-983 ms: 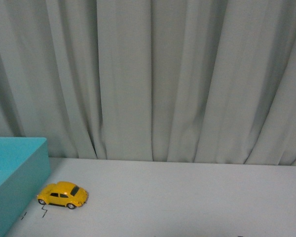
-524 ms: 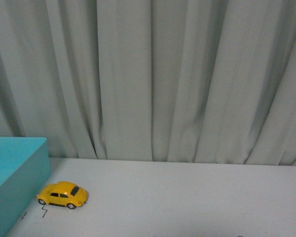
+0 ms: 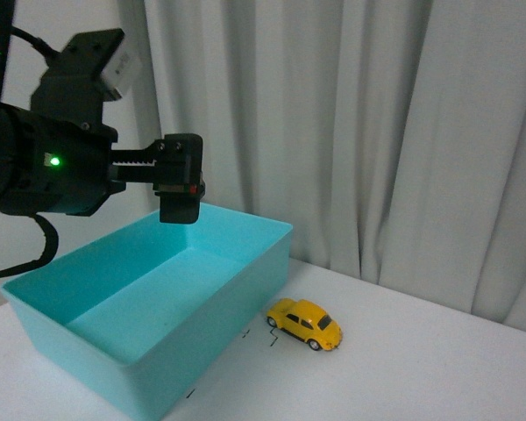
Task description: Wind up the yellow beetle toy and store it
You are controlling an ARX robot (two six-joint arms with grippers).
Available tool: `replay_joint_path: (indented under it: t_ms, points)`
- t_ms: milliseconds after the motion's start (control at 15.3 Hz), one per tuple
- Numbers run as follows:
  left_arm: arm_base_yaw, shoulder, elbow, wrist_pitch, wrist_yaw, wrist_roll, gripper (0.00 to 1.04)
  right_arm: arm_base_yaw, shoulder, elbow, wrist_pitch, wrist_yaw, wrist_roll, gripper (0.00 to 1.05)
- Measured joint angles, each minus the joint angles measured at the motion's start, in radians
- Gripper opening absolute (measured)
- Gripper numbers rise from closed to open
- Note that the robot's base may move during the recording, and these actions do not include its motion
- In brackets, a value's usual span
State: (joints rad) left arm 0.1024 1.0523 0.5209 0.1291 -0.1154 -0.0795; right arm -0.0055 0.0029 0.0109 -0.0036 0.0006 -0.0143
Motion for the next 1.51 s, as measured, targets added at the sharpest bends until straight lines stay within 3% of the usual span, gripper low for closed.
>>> replay_joint_path:
  t_ms: [262, 459, 590, 852, 1049, 1311, 1507]
  points:
    - [0.013, 0.346, 0.265, -0.014, 0.128, 0.290, 0.98, 0.000, 0.000, 0.000, 0.000, 0.000, 0.000, 0.98]
    - [-0.035, 0.518, 0.459, -0.140, 0.236, 0.534, 0.98, 0.000, 0.000, 0.000, 0.000, 0.000, 0.000, 0.98]
    - [-0.075, 0.632, 0.606, -0.271, 0.249, 0.736, 0.98, 0.000, 0.000, 0.000, 0.000, 0.000, 0.000, 0.98]
    - [-0.130, 0.837, 0.837, -0.532, 0.139, 1.171, 0.98, 0.000, 0.000, 0.000, 0.000, 0.000, 0.000, 0.98]
    - [-0.154, 0.953, 0.915, -0.598, 0.058, 1.448, 0.98, 0.000, 0.000, 0.000, 0.000, 0.000, 0.000, 0.98]
    - [-0.175, 1.036, 0.988, -0.695, -0.014, 1.530, 0.98, 0.000, 0.000, 0.000, 0.000, 0.000, 0.000, 0.98]
    - [-0.198, 1.113, 1.041, -0.734, -0.060, 1.445, 0.98, 0.000, 0.000, 0.000, 0.000, 0.000, 0.000, 0.98]
